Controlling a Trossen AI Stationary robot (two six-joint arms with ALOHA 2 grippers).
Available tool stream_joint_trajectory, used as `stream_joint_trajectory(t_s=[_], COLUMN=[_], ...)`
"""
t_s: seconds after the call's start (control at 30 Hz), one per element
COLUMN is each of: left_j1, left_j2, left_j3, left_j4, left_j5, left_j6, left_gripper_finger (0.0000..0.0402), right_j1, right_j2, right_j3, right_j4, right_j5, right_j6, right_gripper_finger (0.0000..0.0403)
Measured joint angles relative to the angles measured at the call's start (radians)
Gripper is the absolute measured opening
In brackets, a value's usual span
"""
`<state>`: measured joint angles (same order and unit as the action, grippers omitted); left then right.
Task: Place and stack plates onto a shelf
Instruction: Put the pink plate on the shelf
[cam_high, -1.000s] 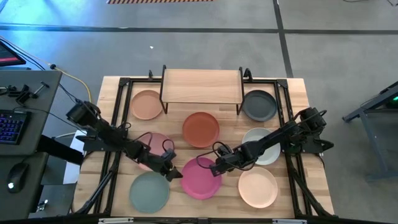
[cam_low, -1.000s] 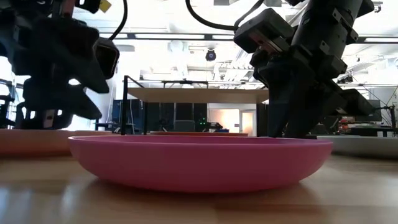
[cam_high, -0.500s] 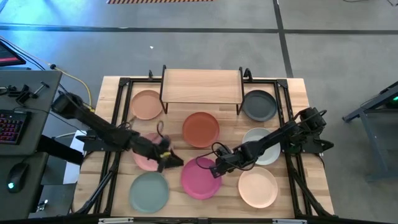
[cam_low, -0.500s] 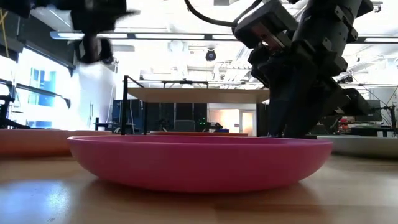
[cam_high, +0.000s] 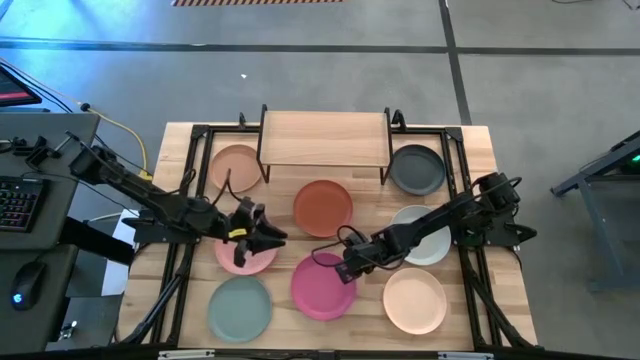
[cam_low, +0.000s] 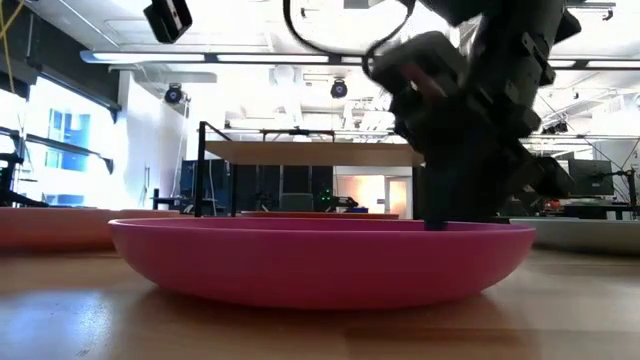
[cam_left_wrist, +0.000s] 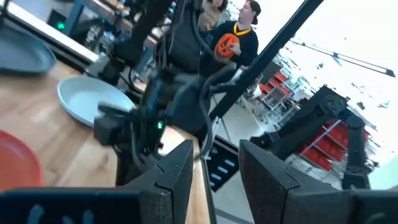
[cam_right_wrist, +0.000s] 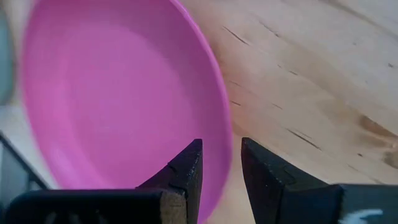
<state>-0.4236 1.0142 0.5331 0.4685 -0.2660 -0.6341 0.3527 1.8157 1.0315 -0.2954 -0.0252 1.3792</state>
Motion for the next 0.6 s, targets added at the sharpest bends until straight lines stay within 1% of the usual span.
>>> stream_joint_trajectory(t_s=[0.1,0.6], left_j1=[0.000,0.001], left_j2=[0.000,0.000], left_j3=[0.000,0.000], left_j4=[-0.001,0.000], left_j5=[-0.016,-0.018], left_j6=[0.000,0.003], left_gripper_finger=[0.0117,0.0117], right_j1=[-0.001,-0.002], right_j2=[0.010,0.010], right_j3=[-0.001,-0.001], right_j4=[0.020,0.028], right_j5=[-0.005,-0.002], right_j6=[0.001,-0.011], right_gripper_finger=[0.0091,0.0091])
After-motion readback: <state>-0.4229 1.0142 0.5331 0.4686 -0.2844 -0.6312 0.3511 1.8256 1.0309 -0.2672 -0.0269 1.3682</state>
